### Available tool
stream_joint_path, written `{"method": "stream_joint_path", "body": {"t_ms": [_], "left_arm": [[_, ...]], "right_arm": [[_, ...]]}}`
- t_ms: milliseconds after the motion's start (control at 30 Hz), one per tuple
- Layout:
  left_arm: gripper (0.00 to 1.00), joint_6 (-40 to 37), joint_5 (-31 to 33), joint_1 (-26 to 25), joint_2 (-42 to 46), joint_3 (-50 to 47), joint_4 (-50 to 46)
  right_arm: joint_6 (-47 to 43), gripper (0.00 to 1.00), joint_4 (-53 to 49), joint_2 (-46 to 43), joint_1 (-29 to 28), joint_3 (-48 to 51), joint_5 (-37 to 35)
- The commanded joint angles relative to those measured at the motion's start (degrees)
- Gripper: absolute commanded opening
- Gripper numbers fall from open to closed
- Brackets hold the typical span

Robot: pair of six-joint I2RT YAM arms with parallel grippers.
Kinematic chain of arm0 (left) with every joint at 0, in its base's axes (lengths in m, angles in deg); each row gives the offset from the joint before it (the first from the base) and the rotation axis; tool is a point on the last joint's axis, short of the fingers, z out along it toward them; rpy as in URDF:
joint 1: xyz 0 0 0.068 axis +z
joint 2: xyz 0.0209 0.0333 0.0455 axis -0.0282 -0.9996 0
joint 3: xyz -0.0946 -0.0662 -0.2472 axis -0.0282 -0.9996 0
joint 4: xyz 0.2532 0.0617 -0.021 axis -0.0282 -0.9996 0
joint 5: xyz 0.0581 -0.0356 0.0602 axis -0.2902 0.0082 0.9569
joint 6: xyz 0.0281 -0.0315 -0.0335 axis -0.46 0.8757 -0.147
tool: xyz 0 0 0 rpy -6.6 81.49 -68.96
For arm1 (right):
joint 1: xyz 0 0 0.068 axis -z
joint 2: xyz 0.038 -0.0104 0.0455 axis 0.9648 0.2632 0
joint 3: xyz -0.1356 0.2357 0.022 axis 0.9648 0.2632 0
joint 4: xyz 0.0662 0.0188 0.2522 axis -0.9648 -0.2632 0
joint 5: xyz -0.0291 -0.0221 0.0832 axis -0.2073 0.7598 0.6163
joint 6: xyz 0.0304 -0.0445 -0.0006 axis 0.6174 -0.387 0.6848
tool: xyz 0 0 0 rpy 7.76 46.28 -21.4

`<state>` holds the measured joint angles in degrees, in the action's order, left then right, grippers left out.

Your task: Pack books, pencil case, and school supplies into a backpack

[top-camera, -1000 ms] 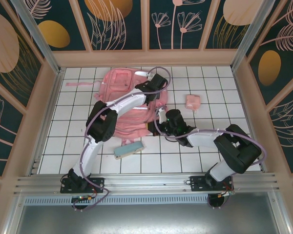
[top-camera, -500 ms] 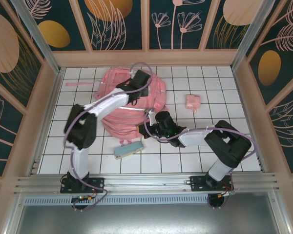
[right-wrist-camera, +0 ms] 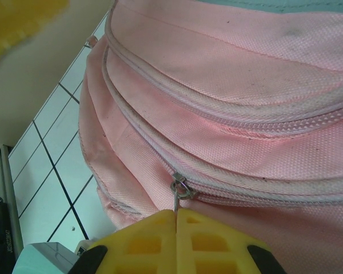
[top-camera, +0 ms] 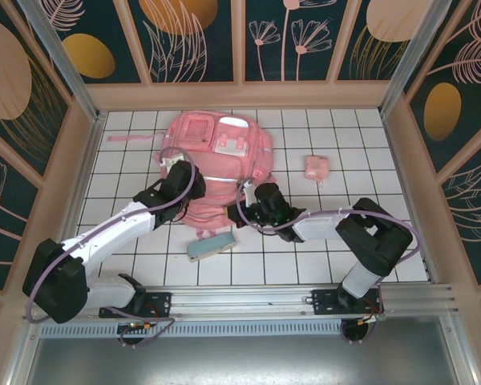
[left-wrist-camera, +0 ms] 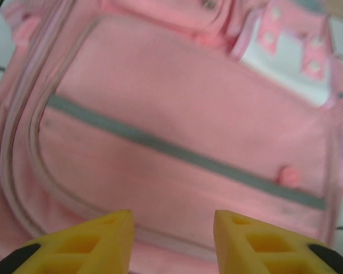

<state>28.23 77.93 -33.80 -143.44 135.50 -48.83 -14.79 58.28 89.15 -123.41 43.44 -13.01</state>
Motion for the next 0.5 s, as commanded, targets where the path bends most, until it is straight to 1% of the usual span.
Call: {"method": "stream_joint_path", "body": {"t_ms": [0,33,67,100,133,167,200,267,300,400,467], "left_arm": [[0.37,1.5,-3.4,-0.1,1.3,-2.1,2.2],[0.36,1.6,-5.5,-0.1,2.1,-3.5,3.5],[0.36,1.8,-8.3,-0.2,3.4,-5.7,5.8],[0.36,2.1,-11.8,-0.1,4.8,-8.0,9.2],[0.36,2.6,-14.0,-0.1,5.8,-9.7,11.3],[0.36,3.2,-15.9,-0.4,6.7,-11.3,13.1],[0.36,3.5,-16.7,-0.7,7.5,-12.3,13.9],[0.36,4.1,-15.0,-2.6,8.3,-13.1,13.5],[0.36,4.2,-13.9,-4.2,8.4,-13.2,13.1],[0.35,5.8,-8.6,-9.0,7.8,-12.4,10.7],[0.33,7.2,-6.2,-10.6,7.3,-12.3,9.6]], "right_arm": [[0.6,0.0,-1.1,0.1,-1.4,-2.6,1.4],[0.7,0.0,-1.3,-0.2,-1.5,-2.8,2.0],[1.1,0.06,-1.3,-0.3,-1.4,-2.9,2.9],[1.6,0.17,-1.2,-0.3,-1.4,-2.8,3.7],[2.2,0.25,-1.0,-0.4,-1.2,-2.7,4.1],[3.1,0.35,-0.4,-0.7,-0.9,-2.1,4.7],[4.1,0.42,0.7,-1.1,-0.4,-1.4,5.5],[6.3,0.47,3.5,-2.4,0.8,0.8,6.4],[7.3,0.51,4.7,-3.5,1.4,2.3,6.5],[8.8,0.52,6.6,-7.6,3.0,5.7,5.5],[9.4,0.56,6.6,-10.3,4.1,7.5,4.4]]}}
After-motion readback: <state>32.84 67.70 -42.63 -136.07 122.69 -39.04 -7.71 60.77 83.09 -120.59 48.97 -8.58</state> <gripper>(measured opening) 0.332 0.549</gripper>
